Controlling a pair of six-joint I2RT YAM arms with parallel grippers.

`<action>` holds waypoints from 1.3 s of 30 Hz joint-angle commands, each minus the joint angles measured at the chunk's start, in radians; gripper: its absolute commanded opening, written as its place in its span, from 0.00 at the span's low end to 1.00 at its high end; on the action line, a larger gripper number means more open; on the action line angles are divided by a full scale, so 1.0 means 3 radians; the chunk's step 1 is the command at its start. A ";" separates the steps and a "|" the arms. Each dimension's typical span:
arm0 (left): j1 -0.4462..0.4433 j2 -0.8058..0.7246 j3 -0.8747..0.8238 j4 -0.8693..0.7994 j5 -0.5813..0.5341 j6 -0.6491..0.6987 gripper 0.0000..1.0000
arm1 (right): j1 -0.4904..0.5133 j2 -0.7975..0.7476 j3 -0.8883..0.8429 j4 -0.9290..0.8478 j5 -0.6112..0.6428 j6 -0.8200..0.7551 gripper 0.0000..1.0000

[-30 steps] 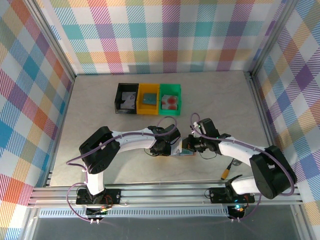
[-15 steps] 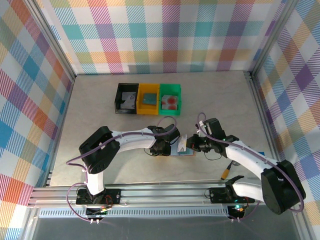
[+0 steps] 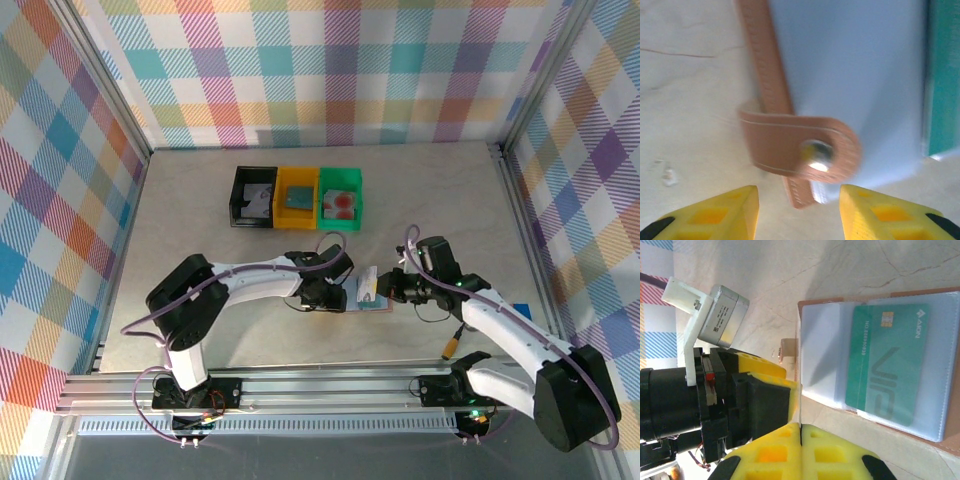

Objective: Take the credit cards out of the card holder

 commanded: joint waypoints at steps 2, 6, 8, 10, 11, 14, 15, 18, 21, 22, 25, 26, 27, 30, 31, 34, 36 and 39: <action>0.0163 -0.0363 -0.0089 0.0063 0.0397 0.0231 0.48 | -0.0035 -0.0091 0.0077 0.0039 -0.0257 -0.0073 0.00; 0.0328 -0.0652 -0.0159 -0.0038 0.0567 0.0354 0.50 | -0.0040 -0.0123 0.0077 0.0106 -0.0371 -0.0075 0.00; 0.0387 -0.0792 -0.0177 -0.0126 0.0615 0.0426 0.51 | -0.0045 -0.0134 0.0066 0.0145 -0.0423 -0.0067 0.00; 0.0445 -0.0923 -0.0252 -0.0116 0.0704 0.0462 0.51 | -0.0051 -0.0158 0.0042 0.0250 -0.0535 -0.0040 0.00; 0.0468 -0.0976 -0.0320 -0.0030 0.0792 0.0449 0.52 | -0.0050 -0.0167 0.0020 0.0295 -0.0594 -0.0023 0.00; 0.0529 -0.1102 -0.0566 0.0391 0.1127 0.0320 0.53 | -0.0051 -0.0180 -0.0013 0.0481 -0.0814 0.0035 0.00; 0.0534 -0.1126 -0.0626 0.0548 0.1221 0.0266 0.53 | -0.0050 -0.0173 -0.0014 0.0536 -0.0889 0.0053 0.00; 0.0529 -0.1212 -0.0784 0.1044 0.1458 0.0105 0.54 | -0.0046 -0.0142 -0.0004 0.0601 -0.1042 0.0073 0.00; 0.0533 -0.1320 -0.0917 0.1450 0.1617 -0.0059 0.54 | -0.0046 -0.0141 -0.0009 0.0619 -0.1097 0.0071 0.00; 0.0541 -0.1350 -0.0957 0.1566 0.1671 -0.0101 0.54 | -0.0048 -0.0142 -0.0015 0.0636 -0.1117 0.0078 0.00; 0.0539 -0.1417 -0.1043 0.1781 0.1761 -0.0163 0.55 | -0.0046 -0.0145 -0.0024 0.0683 -0.1161 0.0088 0.00; 0.0545 -0.1432 -0.1076 0.1845 0.1797 -0.0180 0.55 | -0.0047 -0.0141 -0.0031 0.0689 -0.1173 0.0082 0.00; 0.0562 -0.1454 -0.1100 0.1884 0.1848 -0.0180 0.55 | -0.0048 -0.0135 -0.0029 0.0684 -0.1189 0.0079 0.00; 0.0688 -0.1544 -0.1169 0.1927 0.2024 -0.0170 0.55 | -0.0045 -0.0109 -0.0044 0.0726 -0.1241 0.0083 0.00; 0.0749 -0.1574 -0.1182 0.1907 0.2092 -0.0154 0.55 | -0.0048 -0.0099 -0.0050 0.0742 -0.1258 0.0089 0.00; 0.0916 -0.1629 -0.1157 0.1747 0.2264 -0.0050 0.55 | -0.0040 -0.0098 -0.0061 0.0781 -0.1294 0.0097 0.00; 0.0995 -0.1654 -0.1144 0.1688 0.2362 -0.0003 0.55 | -0.0040 -0.0094 -0.0060 0.0806 -0.1327 0.0111 0.00; 0.1035 -0.1691 -0.1145 0.1741 0.2406 -0.0017 0.56 | -0.0040 -0.0095 -0.0061 0.0825 -0.1344 0.0114 0.00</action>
